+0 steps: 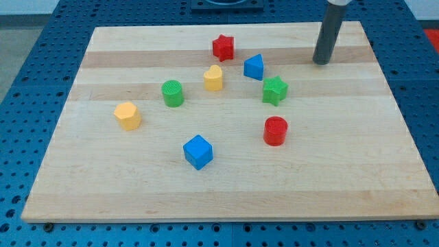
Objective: Move the arm close to the blue triangle
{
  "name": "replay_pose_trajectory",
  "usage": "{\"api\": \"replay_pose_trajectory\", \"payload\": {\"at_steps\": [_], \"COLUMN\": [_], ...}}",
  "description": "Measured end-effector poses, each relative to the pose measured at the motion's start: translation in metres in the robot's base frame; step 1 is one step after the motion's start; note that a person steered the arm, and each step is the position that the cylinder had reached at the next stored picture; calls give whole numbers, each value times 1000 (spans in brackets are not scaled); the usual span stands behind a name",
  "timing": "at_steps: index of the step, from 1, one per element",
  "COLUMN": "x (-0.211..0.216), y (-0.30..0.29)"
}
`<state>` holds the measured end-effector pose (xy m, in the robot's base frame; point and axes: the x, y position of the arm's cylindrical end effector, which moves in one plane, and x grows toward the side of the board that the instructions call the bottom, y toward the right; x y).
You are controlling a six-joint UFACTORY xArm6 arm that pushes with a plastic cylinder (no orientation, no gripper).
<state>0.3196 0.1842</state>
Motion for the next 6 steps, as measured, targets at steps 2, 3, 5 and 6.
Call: {"api": "replay_pose_trajectory", "payload": {"at_steps": [2, 3, 5, 6], "x": [5, 6, 14, 16], "y": [-20, -48, -85, -95]}}
